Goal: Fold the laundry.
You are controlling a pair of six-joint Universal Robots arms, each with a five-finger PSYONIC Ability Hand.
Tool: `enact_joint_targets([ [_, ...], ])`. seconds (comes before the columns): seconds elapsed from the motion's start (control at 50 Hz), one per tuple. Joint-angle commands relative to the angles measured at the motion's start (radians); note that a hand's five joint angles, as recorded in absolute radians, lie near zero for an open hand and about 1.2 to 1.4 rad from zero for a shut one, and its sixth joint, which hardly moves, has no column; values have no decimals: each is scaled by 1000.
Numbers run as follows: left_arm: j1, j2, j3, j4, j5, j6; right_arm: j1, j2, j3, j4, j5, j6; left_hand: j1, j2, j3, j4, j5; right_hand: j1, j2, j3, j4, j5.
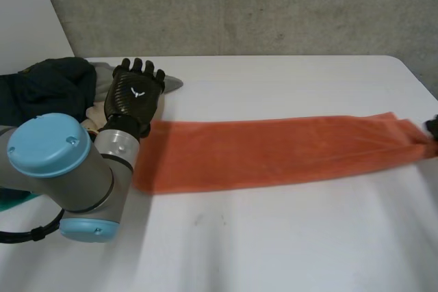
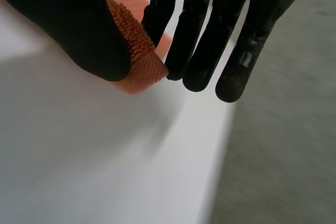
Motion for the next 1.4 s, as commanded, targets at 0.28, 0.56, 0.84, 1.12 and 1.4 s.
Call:
enact_joint_targets([
  [0.28,3,109,-58,-1,-3,-3,255,-194,6,-138,24,-57,-21,-31,-36,-29,-48,437,217,213,209,252],
  [0.56,-12,124,-71,-2,-9,-49,852,-142,75,-141,-155,2,-21,-31,-36,-29,-48,437,217,213,209,252],
  [0.84,-58,107,-74,-1,-9,-61,936,-58,20,-144,93,155,-21,-31,-36,-29,-48,-785,-1005,-1009,-1013,-970],
  [1.12,-201,51,-5,-4,0,-179,618,-288,167,147,132,548,-21,-31,-36,-29,-48,-785,-1005,-1009,-1013,-970],
  [1.4,-206,37,-8,-8,2,-179,454,-165,249,6,142,207,-21,-31,-36,-29,-48,437,217,213,209,252],
])
